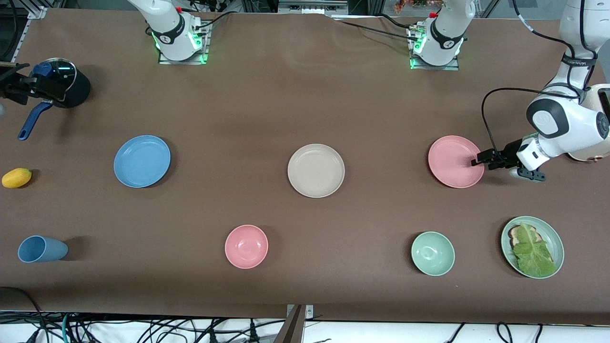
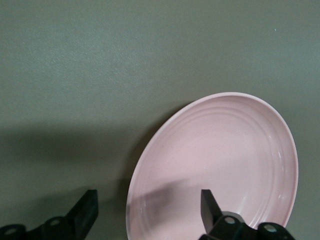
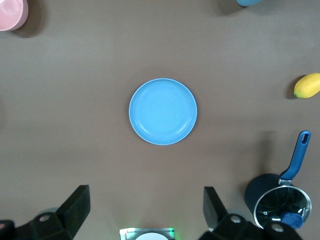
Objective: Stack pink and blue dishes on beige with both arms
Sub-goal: 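Close the left gripper on the pink plate's rim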
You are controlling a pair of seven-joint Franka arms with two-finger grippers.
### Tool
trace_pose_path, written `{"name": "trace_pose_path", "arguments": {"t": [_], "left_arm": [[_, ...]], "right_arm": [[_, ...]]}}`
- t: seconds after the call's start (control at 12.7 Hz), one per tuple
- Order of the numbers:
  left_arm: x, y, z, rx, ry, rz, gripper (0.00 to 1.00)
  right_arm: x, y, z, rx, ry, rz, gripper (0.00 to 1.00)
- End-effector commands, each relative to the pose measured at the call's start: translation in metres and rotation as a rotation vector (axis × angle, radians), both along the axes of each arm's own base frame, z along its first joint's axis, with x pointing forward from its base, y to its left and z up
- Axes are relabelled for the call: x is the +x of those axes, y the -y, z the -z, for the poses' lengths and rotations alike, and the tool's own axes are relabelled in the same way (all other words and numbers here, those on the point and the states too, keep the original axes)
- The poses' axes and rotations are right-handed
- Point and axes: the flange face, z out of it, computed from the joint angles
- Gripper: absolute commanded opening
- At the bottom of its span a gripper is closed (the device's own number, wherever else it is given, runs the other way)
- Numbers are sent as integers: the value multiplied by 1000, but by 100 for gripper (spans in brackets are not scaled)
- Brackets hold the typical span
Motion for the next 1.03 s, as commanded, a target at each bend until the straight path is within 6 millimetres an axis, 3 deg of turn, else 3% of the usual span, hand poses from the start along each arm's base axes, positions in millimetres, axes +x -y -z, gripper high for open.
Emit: {"name": "trace_pose_path", "arguments": {"t": [0.0,0.08,0.32,0.39,0.63,0.95], "left_arm": [[8,-1,4,-17,24,2,95],[8,-1,4,-17,25,3,90],[7,-5,4,-19,45,43,29],[7,-5,4,-19,46,43,19],[7,-5,4,-25,48,33,0],[7,-5,4,-24,51,42,0]], "right_arm": [[0,0,-5,10,-1,12,100],[0,0,-5,10,-1,12,100],[0,0,-5,10,-1,12,100],[0,0,-5,10,-1,12,100],[0,0,-5,10,-1,12,100],[0,0,-5,10,-1,12,100]]}}
